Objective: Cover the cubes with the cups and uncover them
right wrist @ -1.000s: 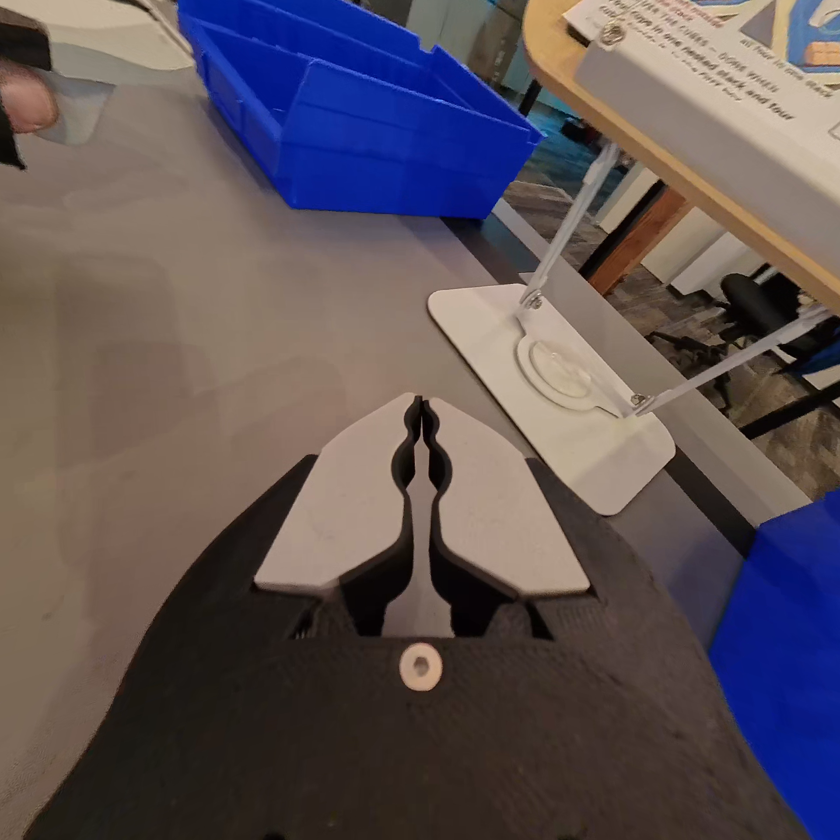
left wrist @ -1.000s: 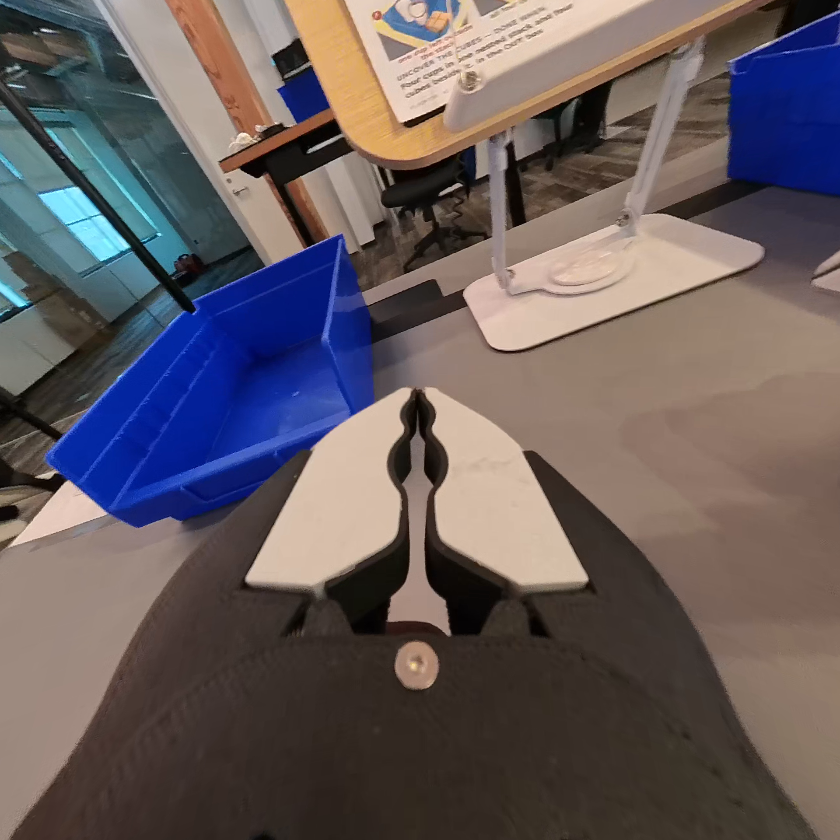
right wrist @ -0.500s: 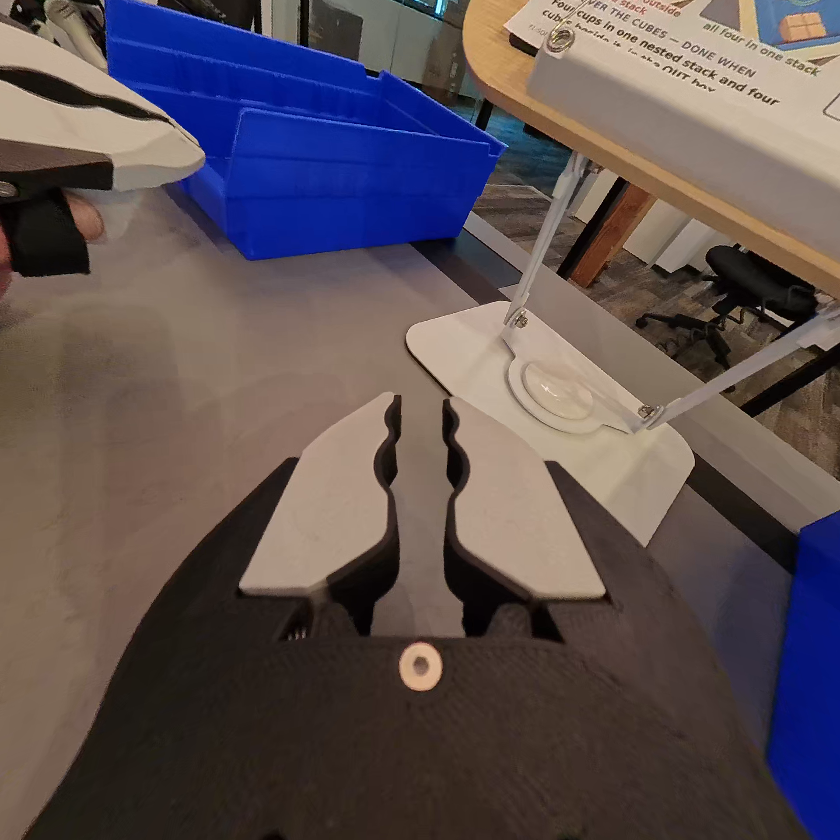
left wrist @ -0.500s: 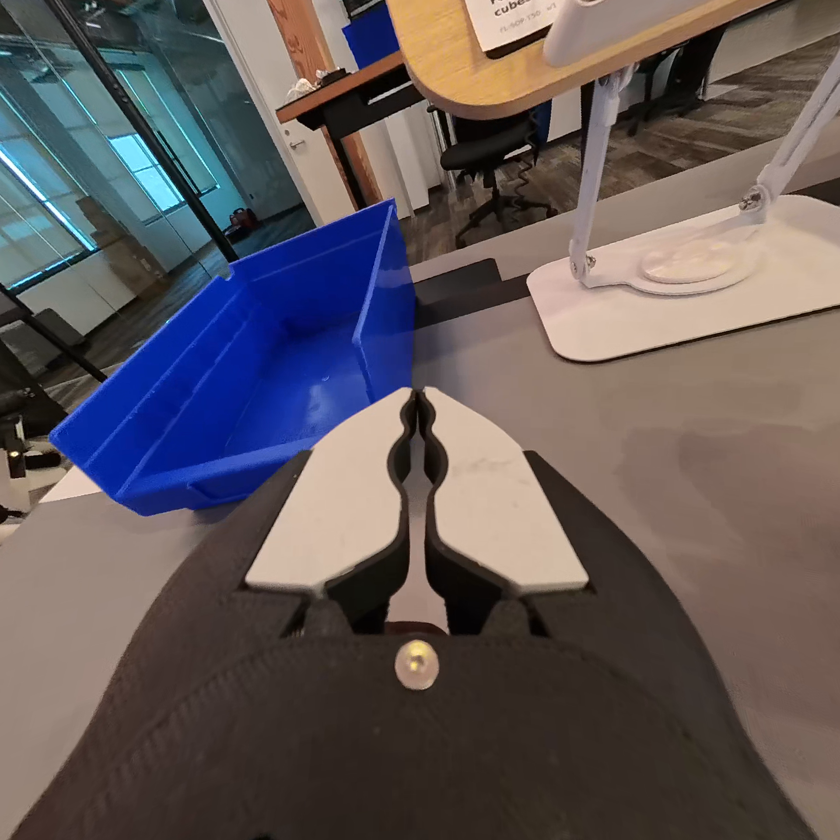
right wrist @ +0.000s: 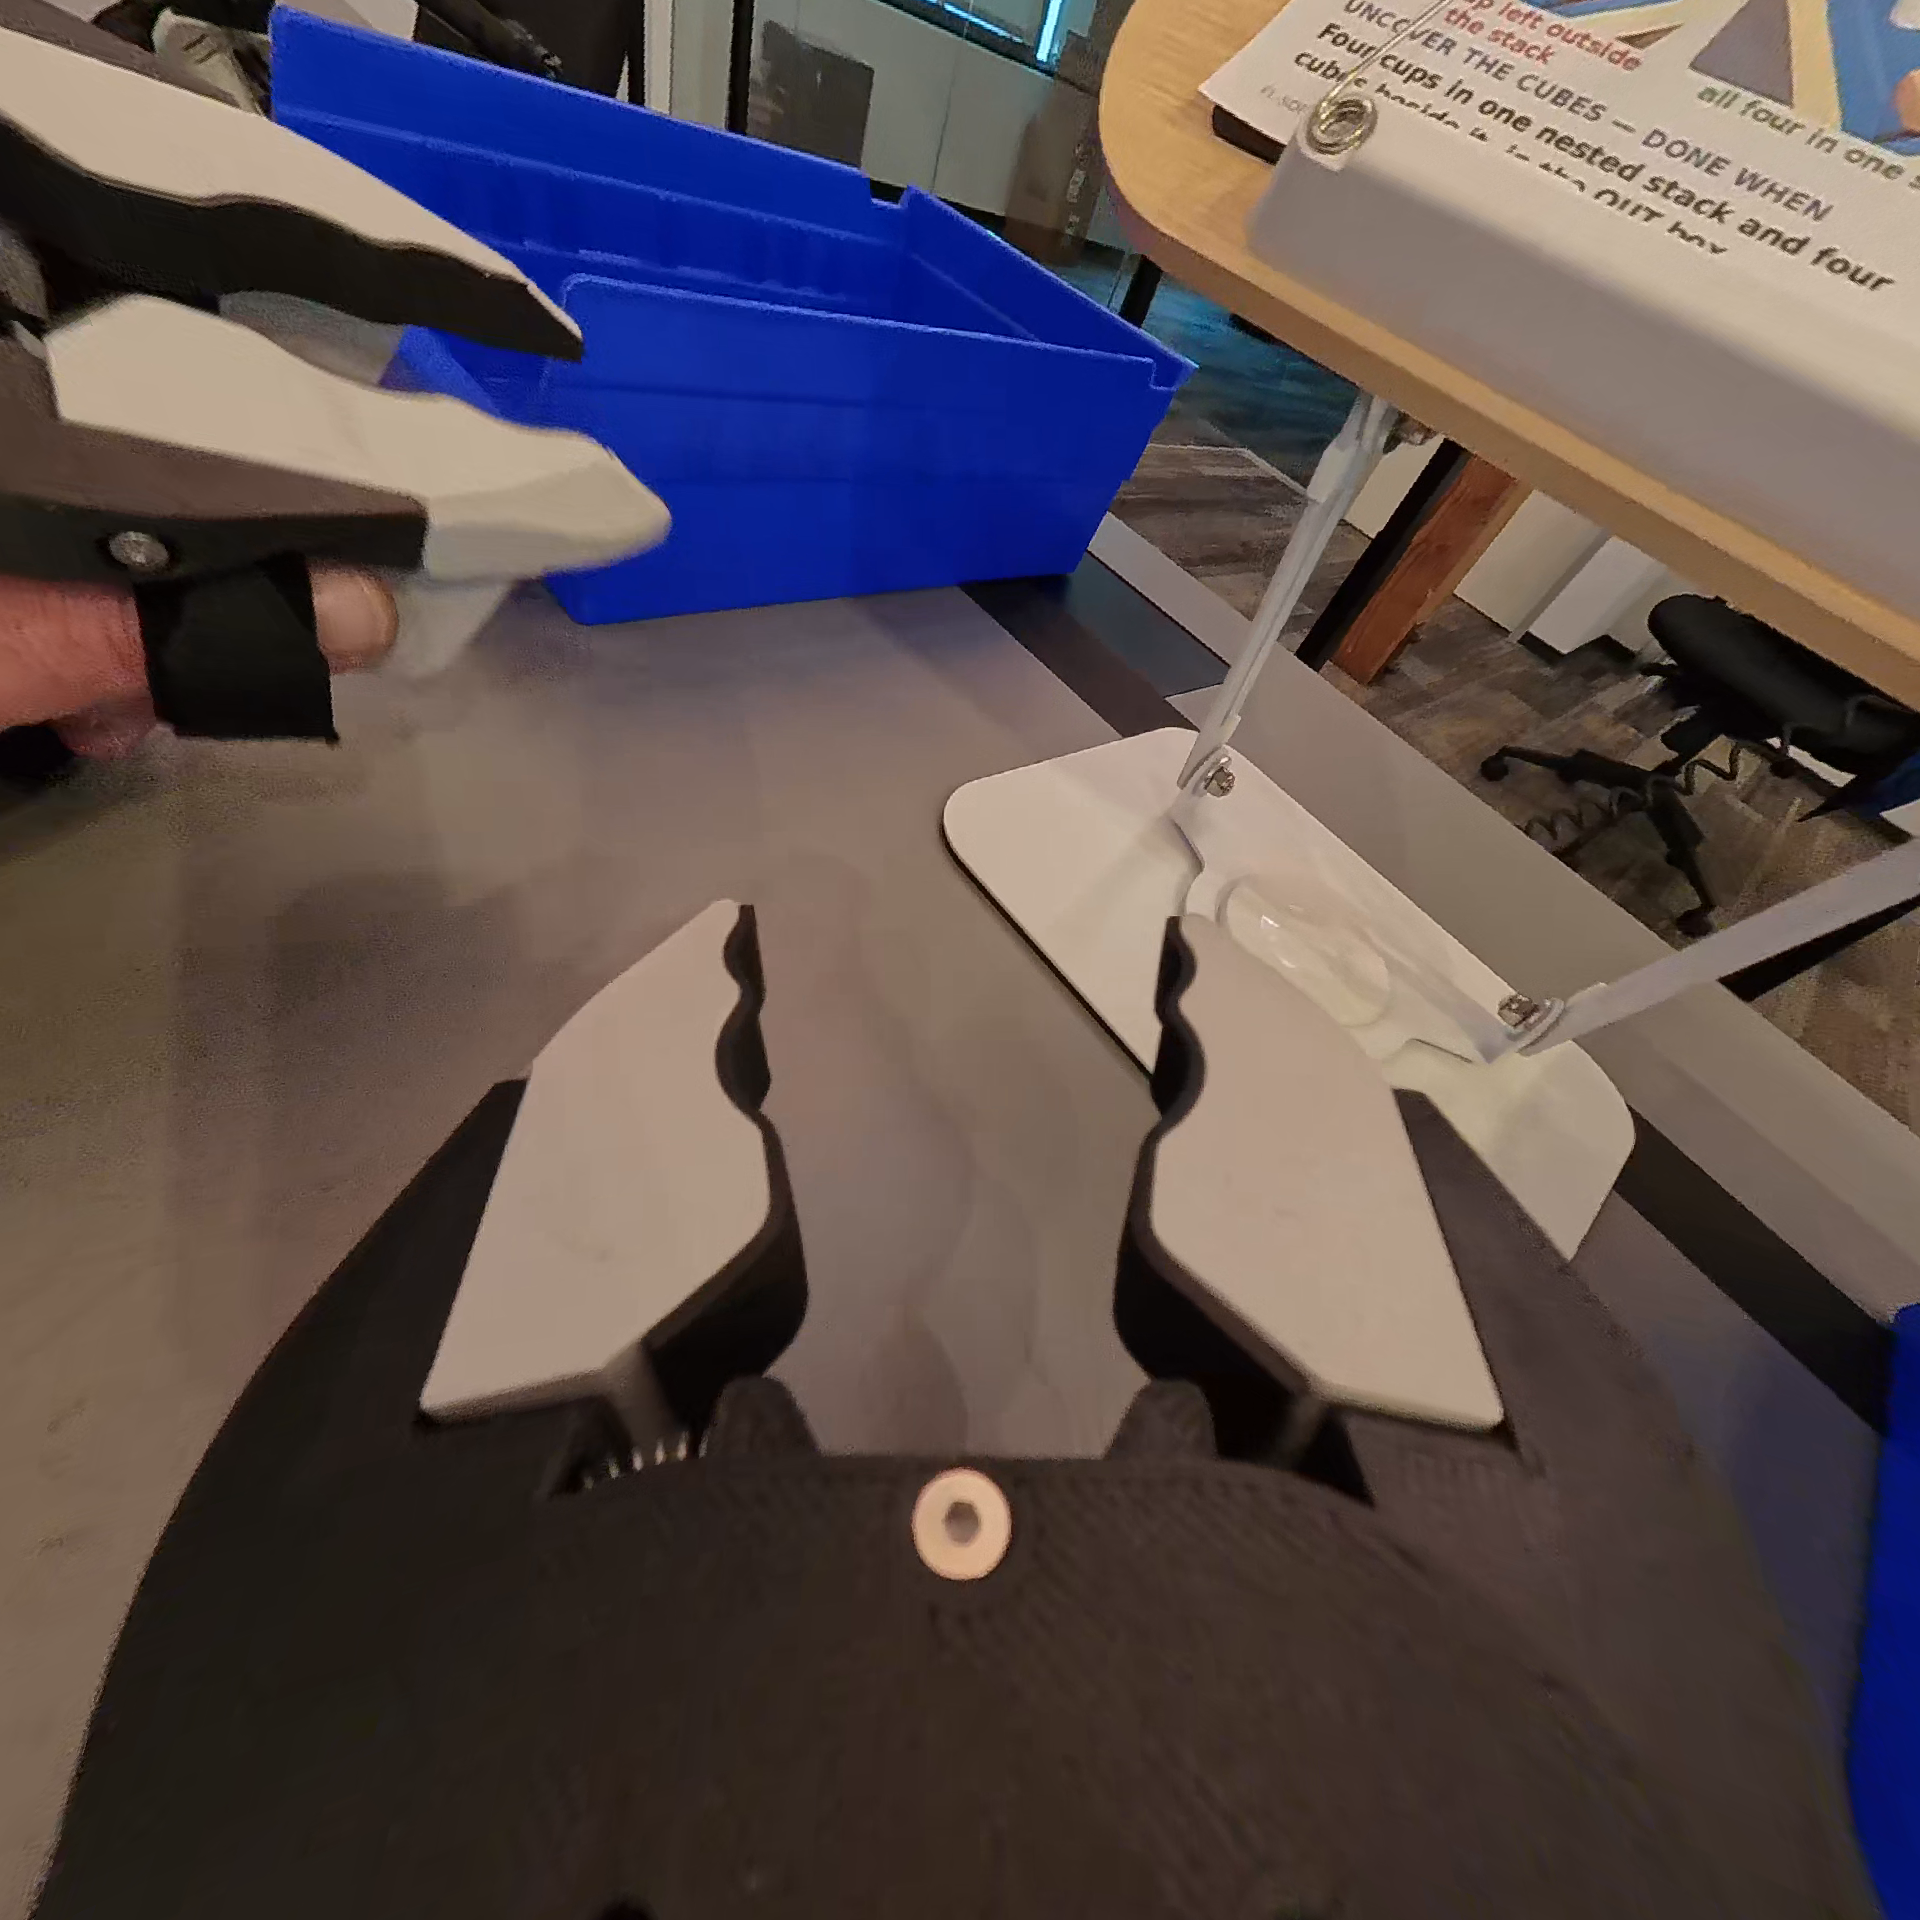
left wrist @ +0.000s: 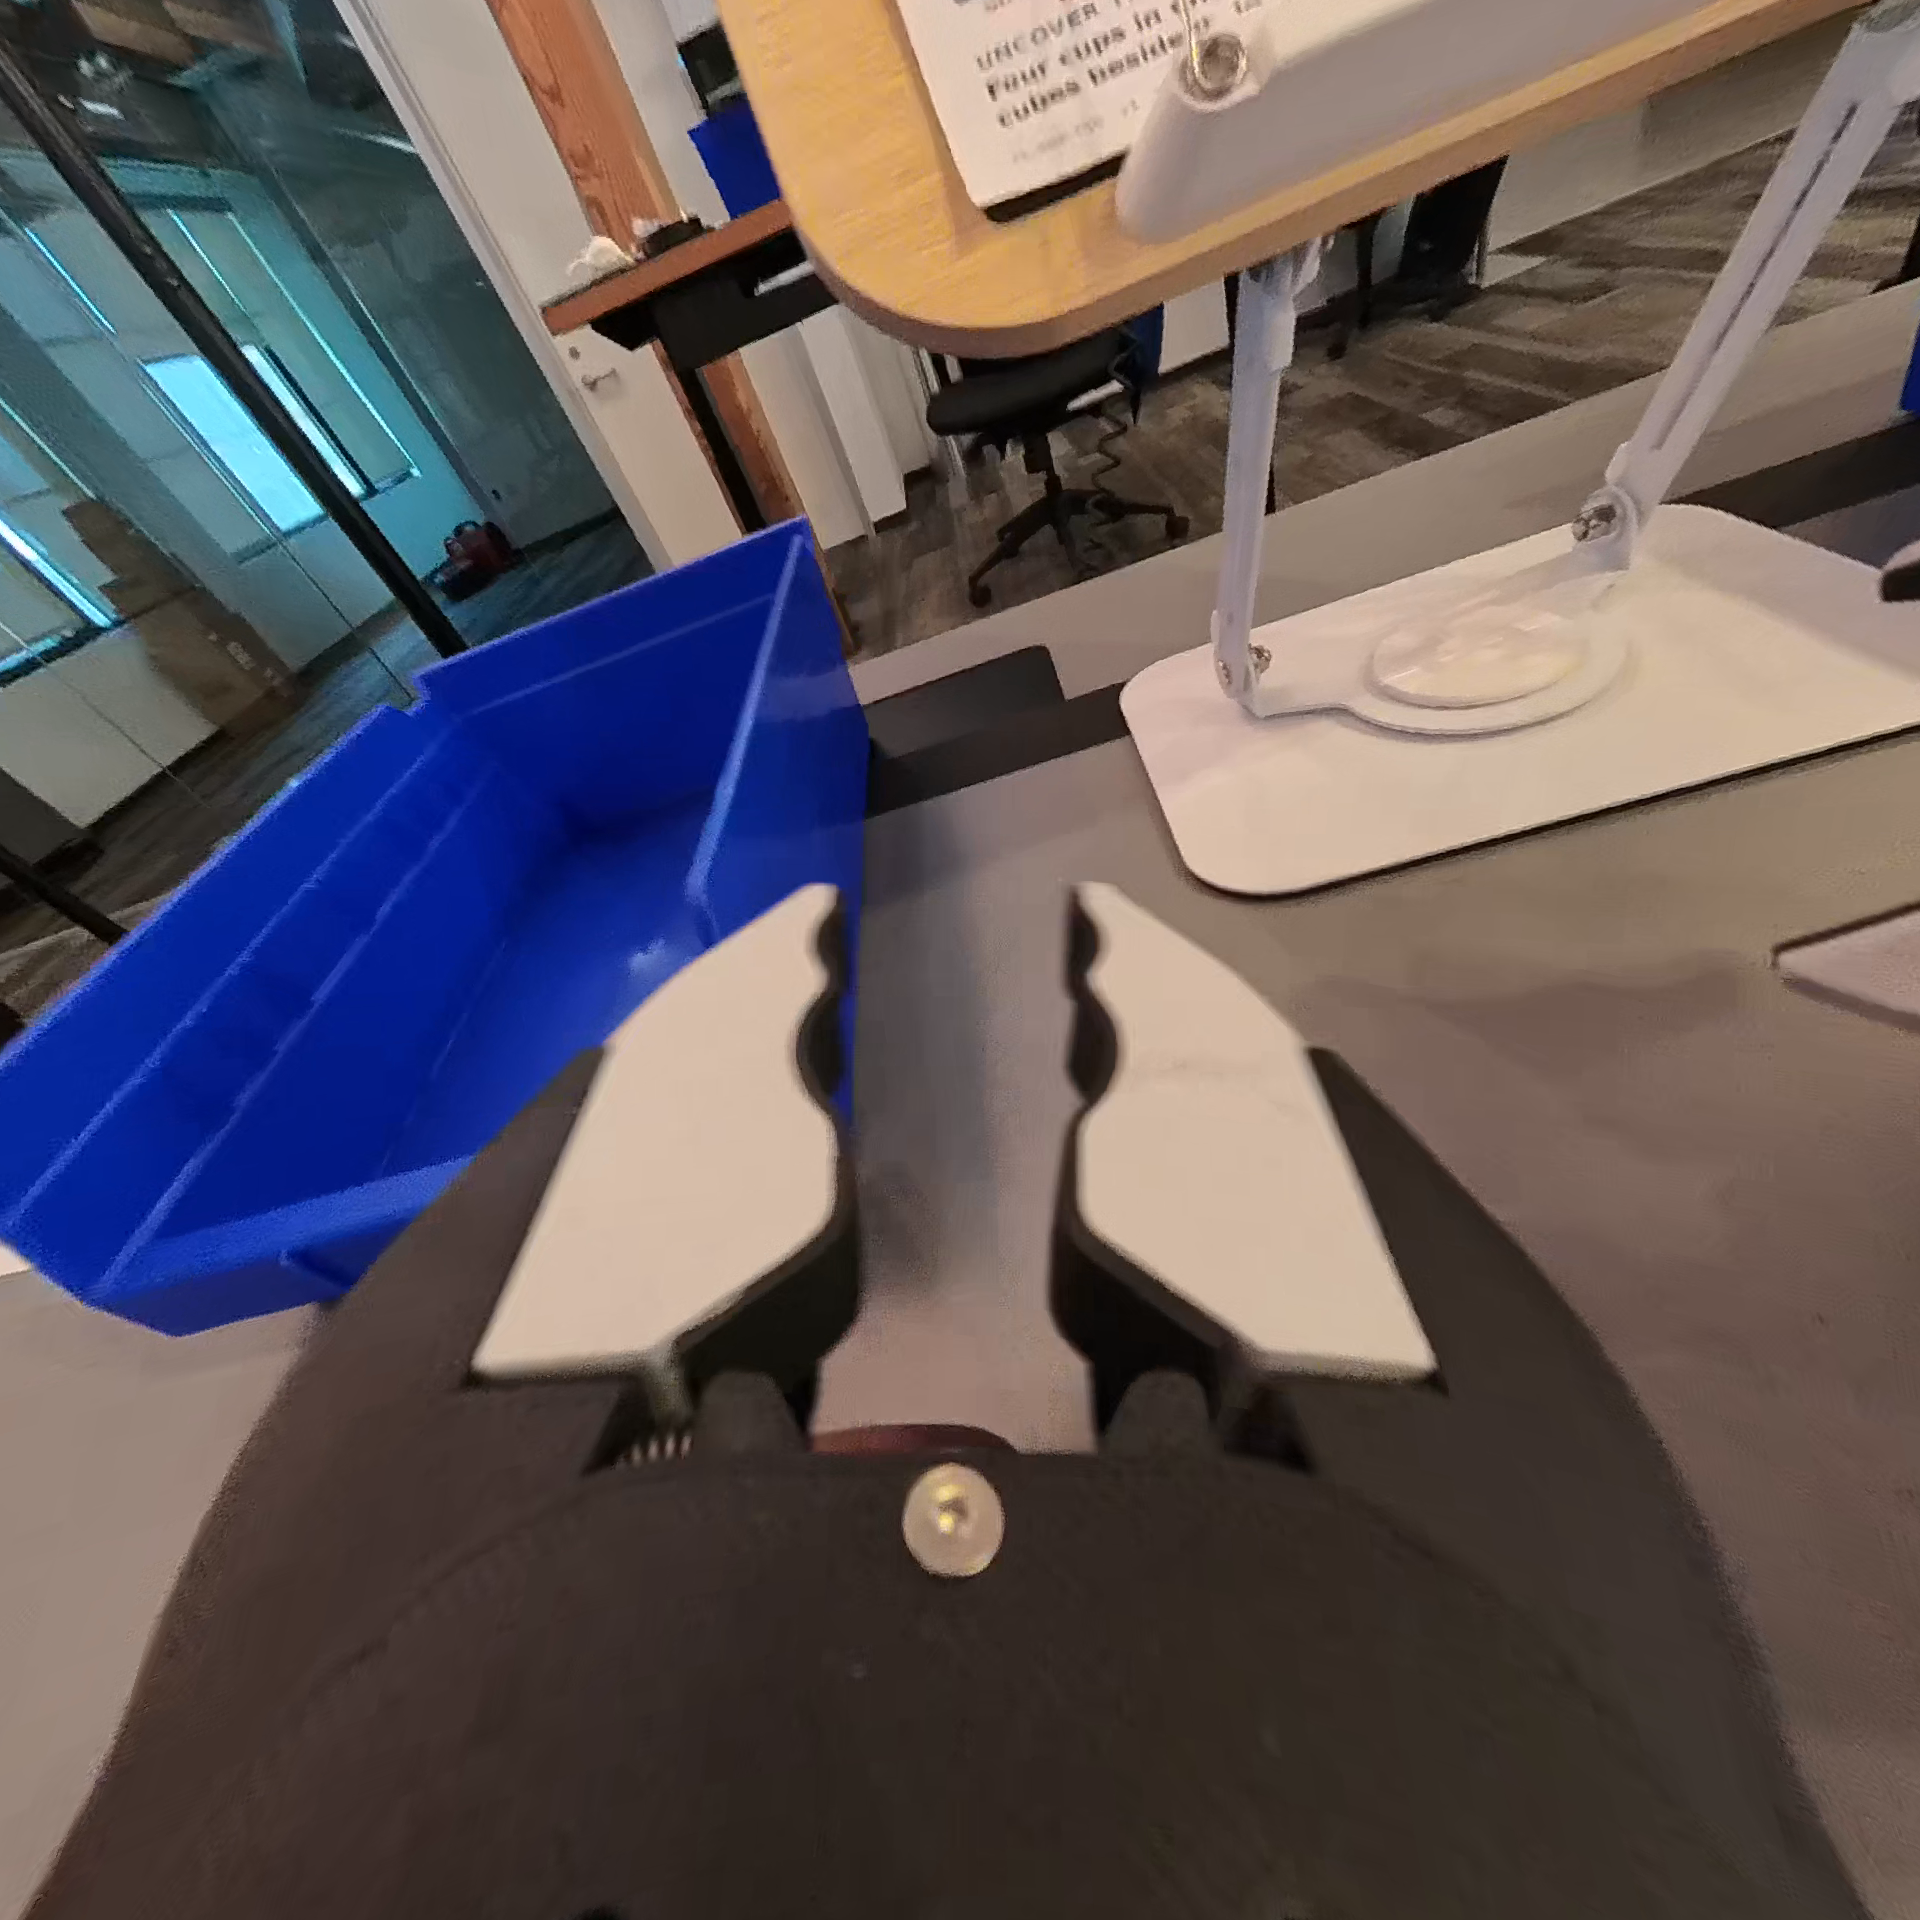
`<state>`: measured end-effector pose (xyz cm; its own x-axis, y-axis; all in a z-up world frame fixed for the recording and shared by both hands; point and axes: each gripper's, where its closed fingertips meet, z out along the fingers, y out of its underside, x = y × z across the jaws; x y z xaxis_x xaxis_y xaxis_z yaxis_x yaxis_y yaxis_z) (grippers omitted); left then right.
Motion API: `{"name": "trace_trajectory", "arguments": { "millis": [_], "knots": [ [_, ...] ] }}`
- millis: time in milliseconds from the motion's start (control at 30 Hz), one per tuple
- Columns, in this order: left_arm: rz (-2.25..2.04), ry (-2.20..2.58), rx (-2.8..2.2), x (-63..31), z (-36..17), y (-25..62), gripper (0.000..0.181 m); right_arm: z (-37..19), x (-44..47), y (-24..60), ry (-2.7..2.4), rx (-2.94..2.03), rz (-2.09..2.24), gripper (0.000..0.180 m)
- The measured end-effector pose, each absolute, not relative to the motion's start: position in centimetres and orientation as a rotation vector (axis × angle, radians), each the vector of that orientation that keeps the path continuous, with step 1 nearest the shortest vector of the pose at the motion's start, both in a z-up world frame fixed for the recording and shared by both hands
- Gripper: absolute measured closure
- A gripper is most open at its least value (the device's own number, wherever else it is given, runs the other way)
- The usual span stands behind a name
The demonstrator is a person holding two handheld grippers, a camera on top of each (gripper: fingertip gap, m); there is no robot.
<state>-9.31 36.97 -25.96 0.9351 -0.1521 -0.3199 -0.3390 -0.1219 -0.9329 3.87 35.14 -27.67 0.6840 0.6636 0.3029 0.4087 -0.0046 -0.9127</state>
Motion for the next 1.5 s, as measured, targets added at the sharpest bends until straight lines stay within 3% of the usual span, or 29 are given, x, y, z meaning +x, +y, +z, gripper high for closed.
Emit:
{"name": "trace_trajectory", "arguments": {
  "millis": [67,100,267,500,1500],
  "knots": [
    [0.157,0.37,-1.731,-8.9,-26.4,37.5,0.1,-27.5,3.6,35.3,-0.886,-1.617,0.242,0.093],
    [0.157,0.365,-1.719,-8.7,-26.2,37.6,0.092,-27.5,3.5,35.4,-0.883,-1.618,0.244,0.088],
    [0.165,0.394,-1.704,-7.1,-26.1,38.5,0.077,-27.6,3.2,36.3,-0.875,-1.63,0.224,0.075],
    [0.178,0.467,-1.656,-4.8,-25.7,39.5,0.092,-27.8,3.9,37.4,-0.858,-1.647,0.177,0.091],
    [0.154,0.456,-1.662,-4.8,-25.6,40.0,0.088,-27.8,4.5,37.9,-0.844,-1.644,0.129,0.083]
  ]
}}
